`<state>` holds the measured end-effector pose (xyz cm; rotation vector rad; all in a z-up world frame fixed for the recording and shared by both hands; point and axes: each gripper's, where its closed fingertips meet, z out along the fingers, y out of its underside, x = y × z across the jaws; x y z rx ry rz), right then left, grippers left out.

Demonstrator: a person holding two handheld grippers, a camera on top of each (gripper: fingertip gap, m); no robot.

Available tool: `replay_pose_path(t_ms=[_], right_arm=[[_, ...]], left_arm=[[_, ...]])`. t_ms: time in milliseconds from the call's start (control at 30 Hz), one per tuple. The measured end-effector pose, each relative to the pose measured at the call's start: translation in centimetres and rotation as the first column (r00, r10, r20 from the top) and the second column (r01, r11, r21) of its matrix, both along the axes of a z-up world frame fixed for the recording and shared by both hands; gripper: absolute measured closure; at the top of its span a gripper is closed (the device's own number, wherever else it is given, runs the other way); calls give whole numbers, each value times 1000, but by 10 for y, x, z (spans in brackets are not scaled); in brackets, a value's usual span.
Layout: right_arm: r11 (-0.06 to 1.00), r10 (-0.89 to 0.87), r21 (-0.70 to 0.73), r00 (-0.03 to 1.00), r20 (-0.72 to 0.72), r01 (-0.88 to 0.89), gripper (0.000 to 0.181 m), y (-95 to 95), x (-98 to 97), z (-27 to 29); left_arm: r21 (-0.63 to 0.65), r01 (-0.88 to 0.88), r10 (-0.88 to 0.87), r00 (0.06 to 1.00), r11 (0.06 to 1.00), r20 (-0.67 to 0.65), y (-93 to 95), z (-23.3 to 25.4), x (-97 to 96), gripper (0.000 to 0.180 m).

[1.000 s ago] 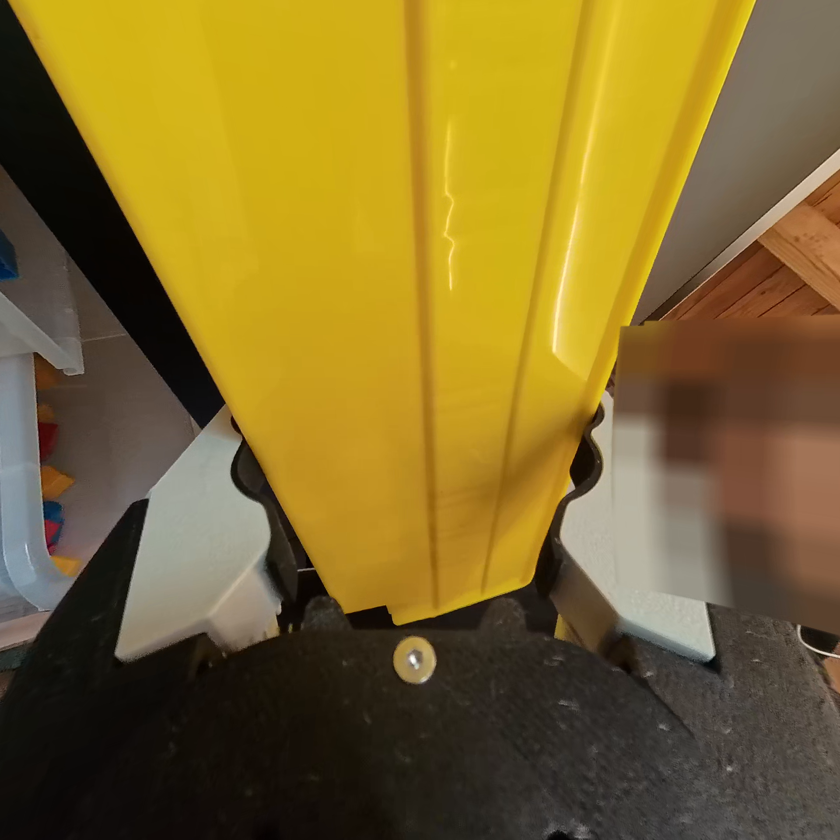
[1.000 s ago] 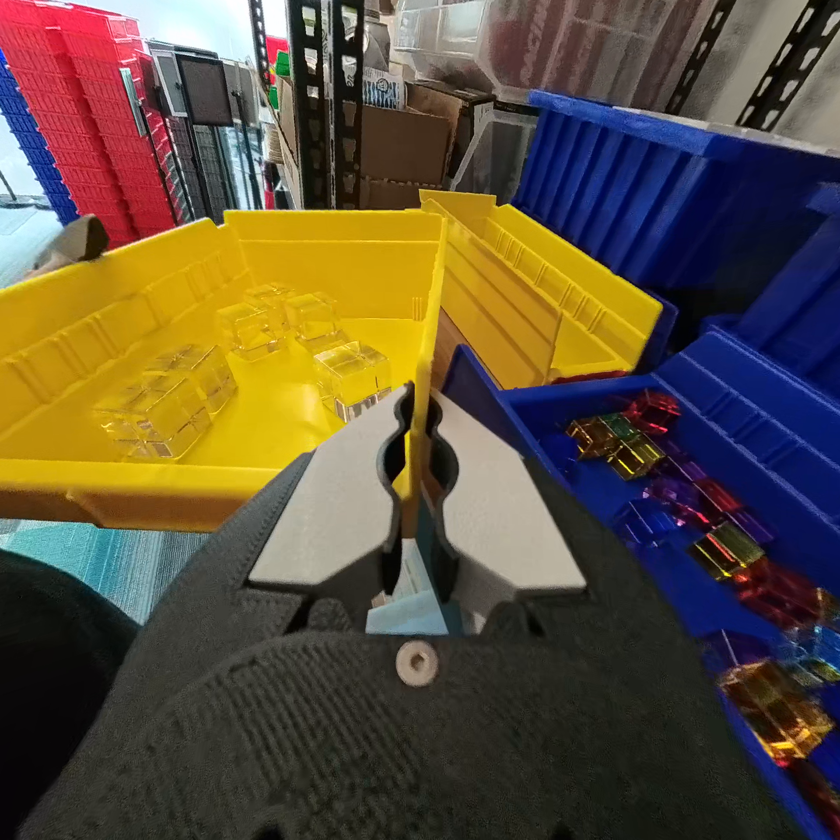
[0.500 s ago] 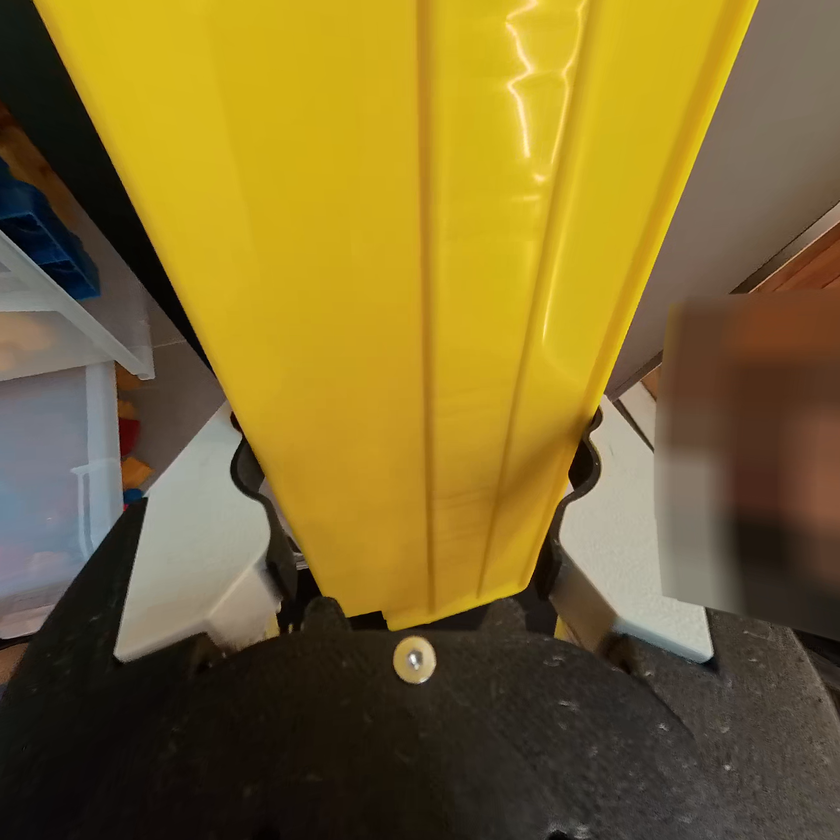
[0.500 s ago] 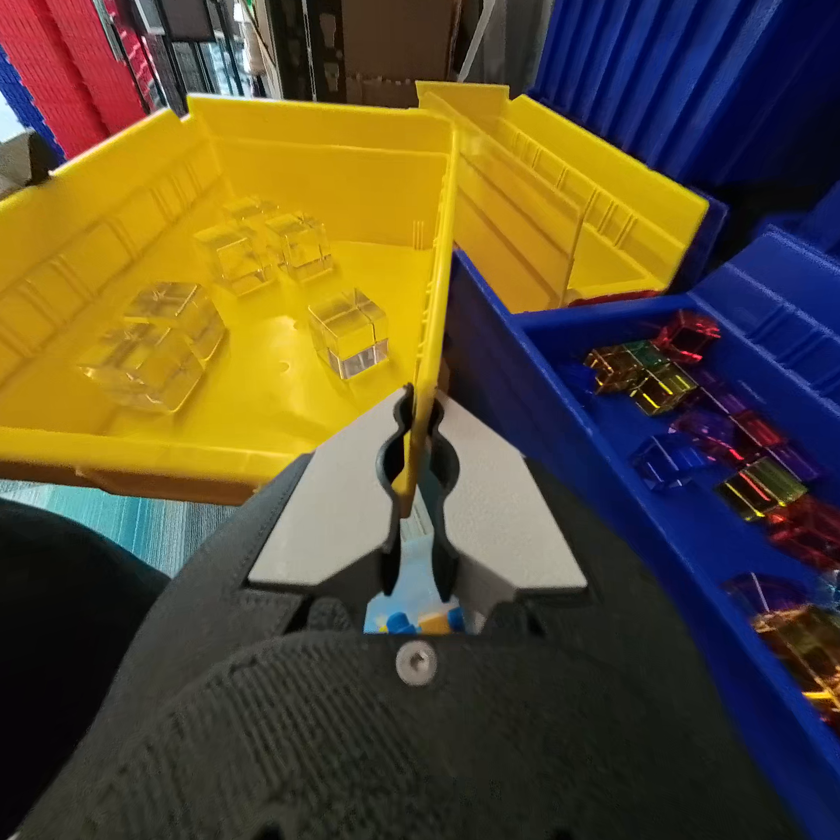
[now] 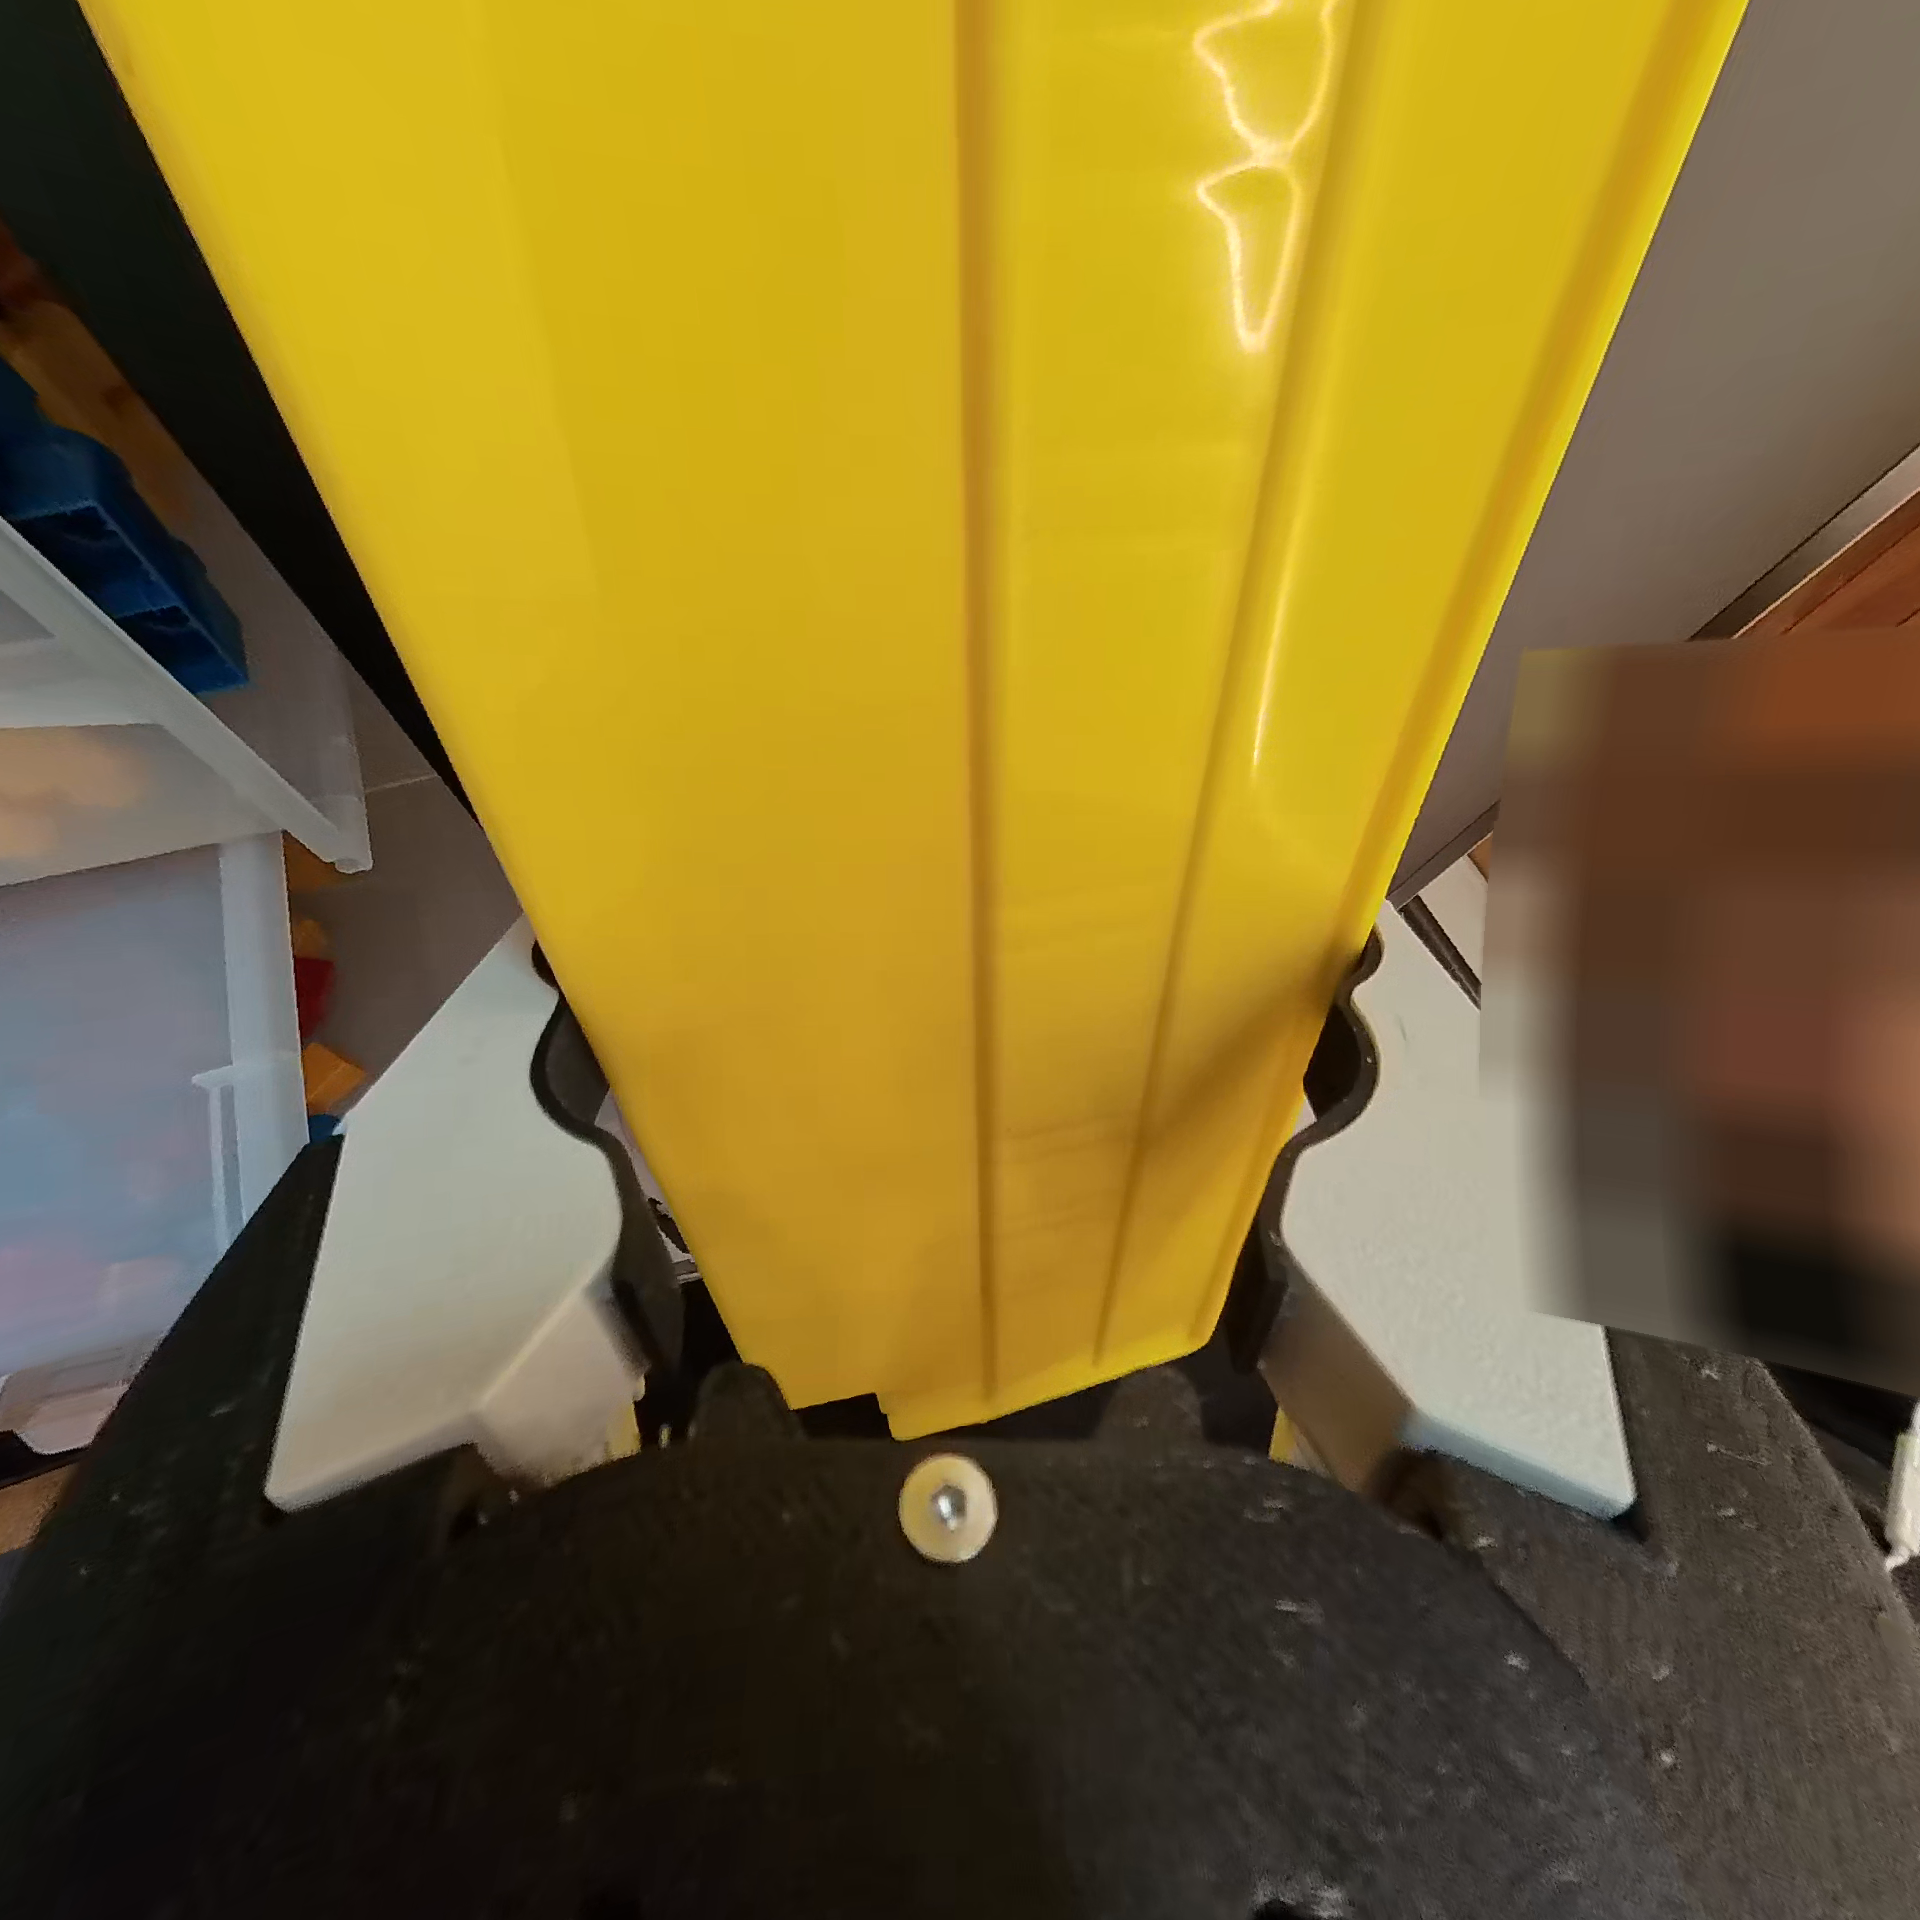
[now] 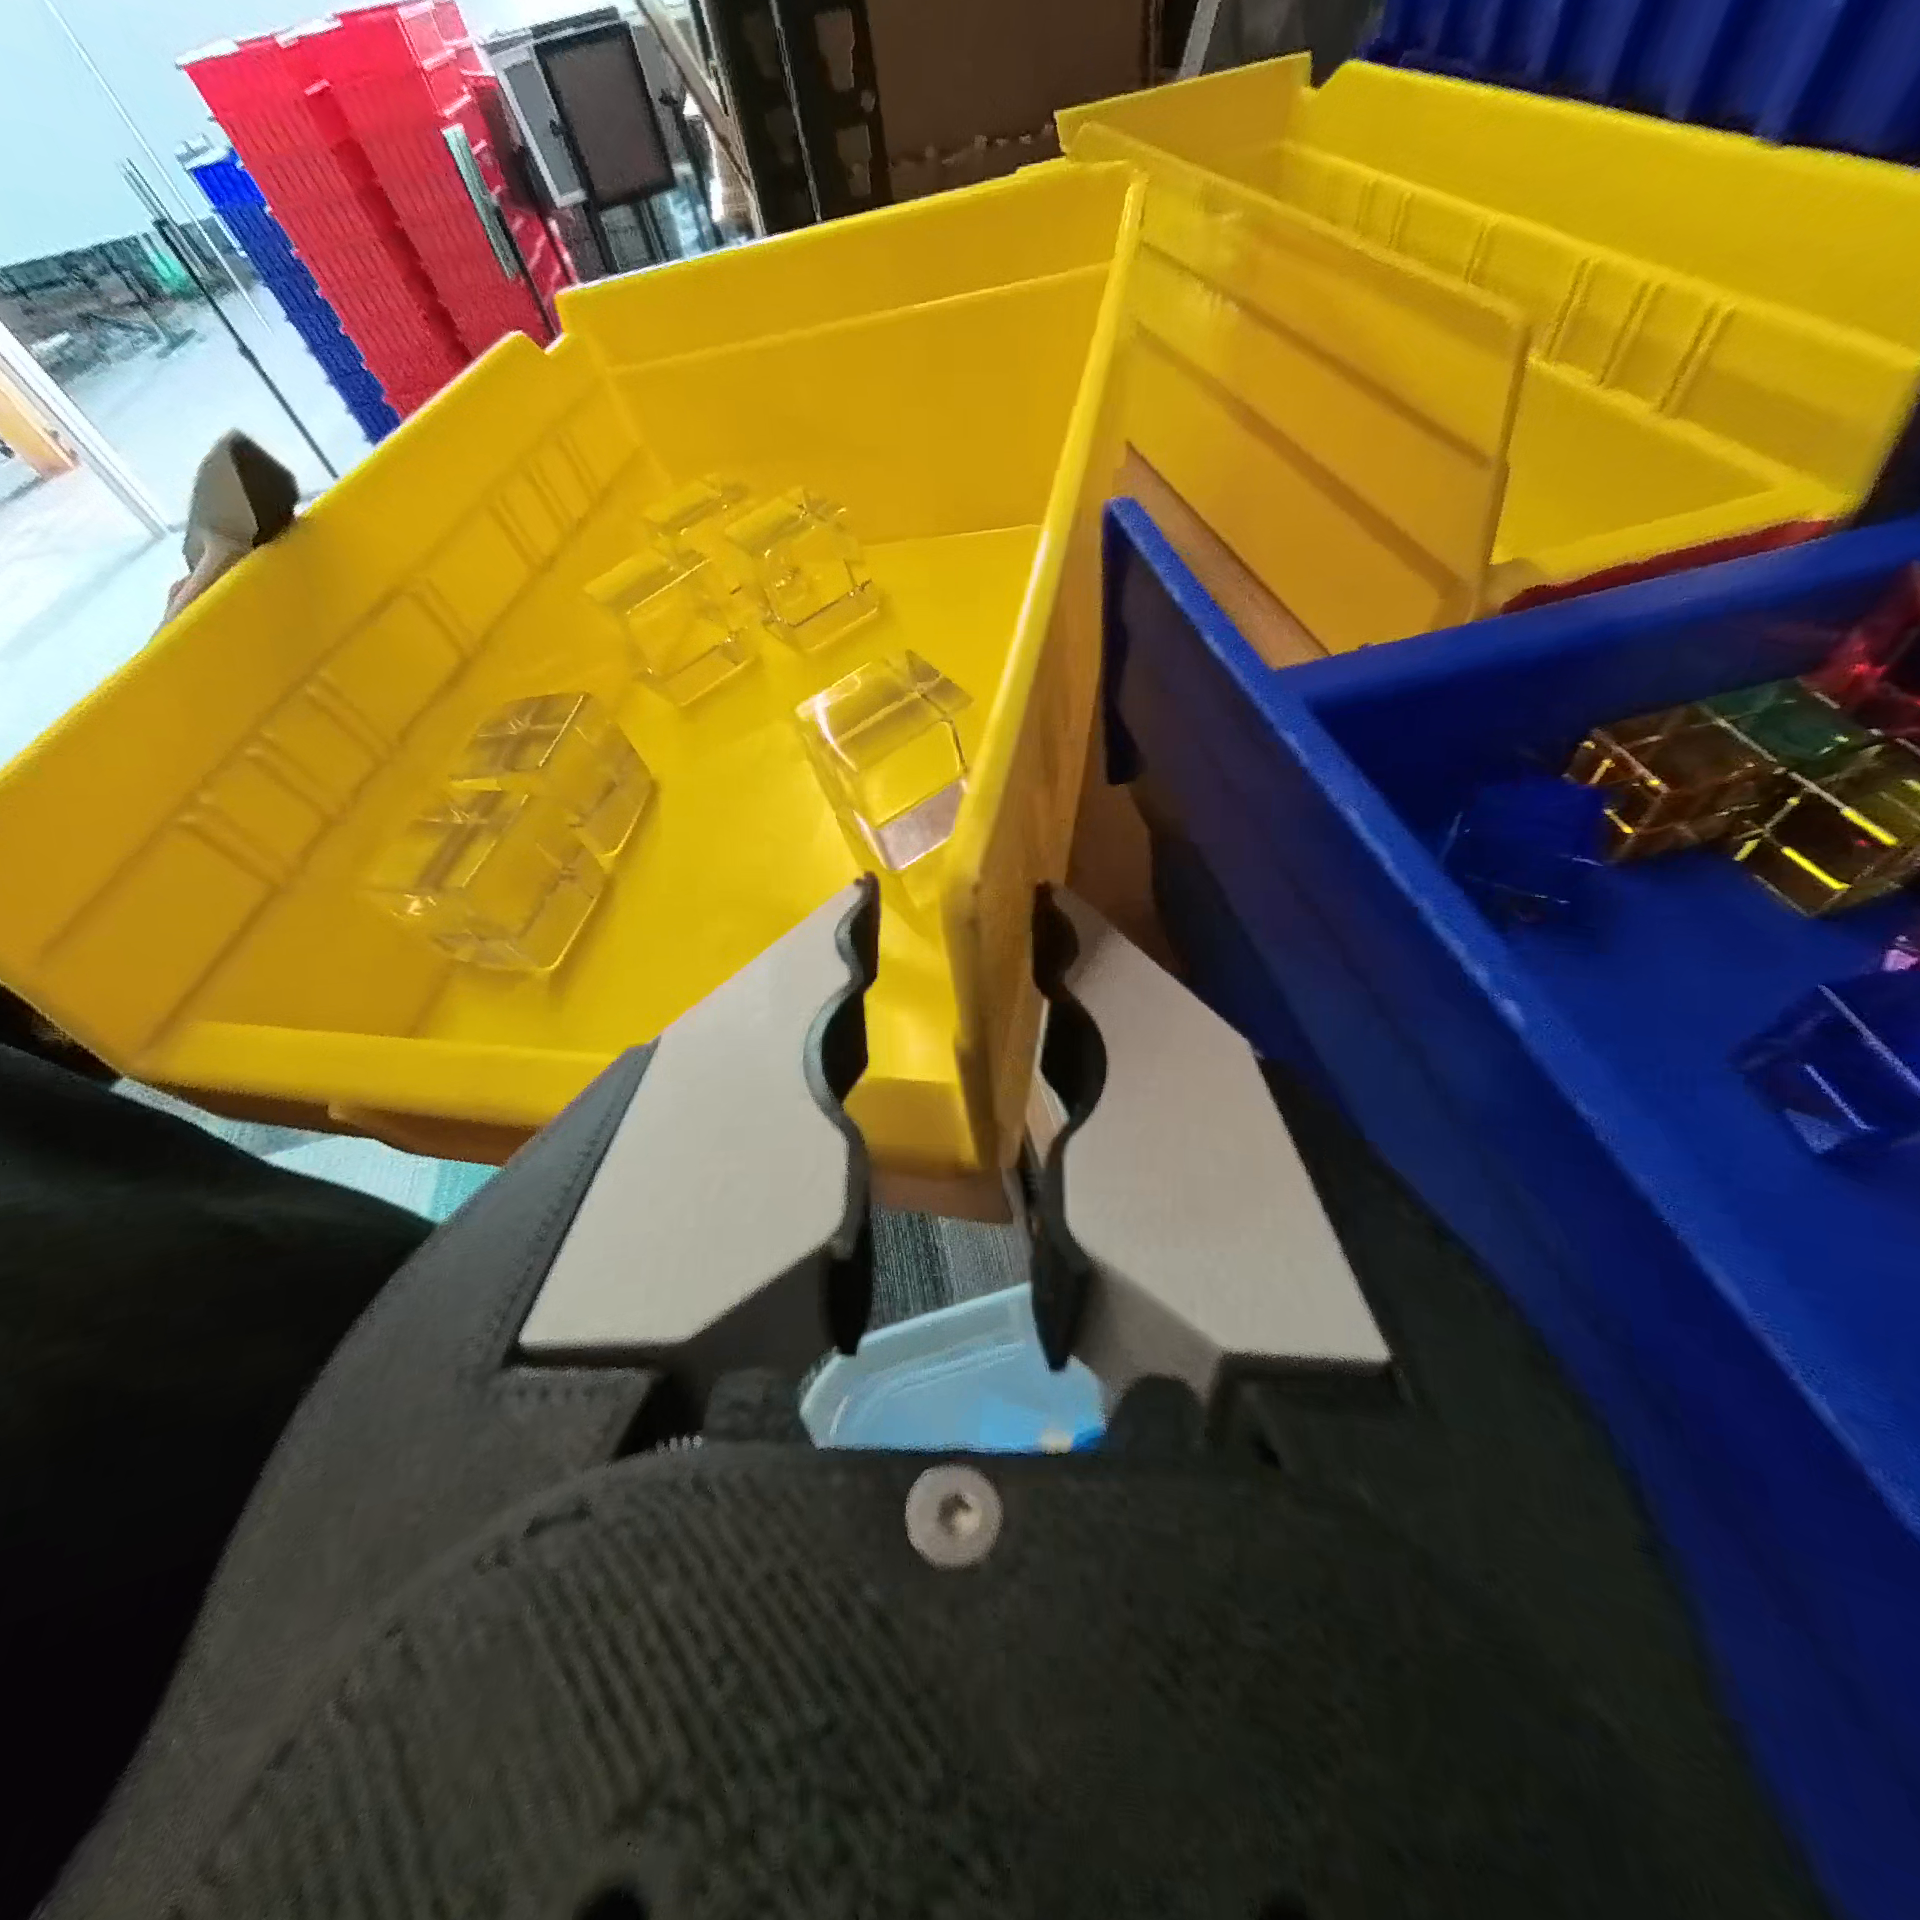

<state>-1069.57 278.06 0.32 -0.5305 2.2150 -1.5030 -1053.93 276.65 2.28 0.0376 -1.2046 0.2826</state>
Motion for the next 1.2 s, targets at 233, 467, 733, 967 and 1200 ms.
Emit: replay_pose_path(t_ms=[233,467,733,967,1200], right_arm=[[996,9,-86,951,-308,-38,177,-1,6,-2],[965,224,-120,972,-79,-232,176,-8,58,10],[897,442,-57,895,65,-439,178,-5,164,-9],[831,548,-43,830,-103,-555,179,31,292,-27],[656,741,-123,667,-84,-744,176,58,428,-24]], left_arm=[[-26,-39,39,999,999,11,1,0,17,42],[-73,-178,180,983,981,35,34,3,63,43],[7,-526,526,850,850,41,81,-18,154,41],[69,-702,691,710,708,135,138,-63,279,54],[-24,-834,828,544,552,136,193,-62,386,54]])
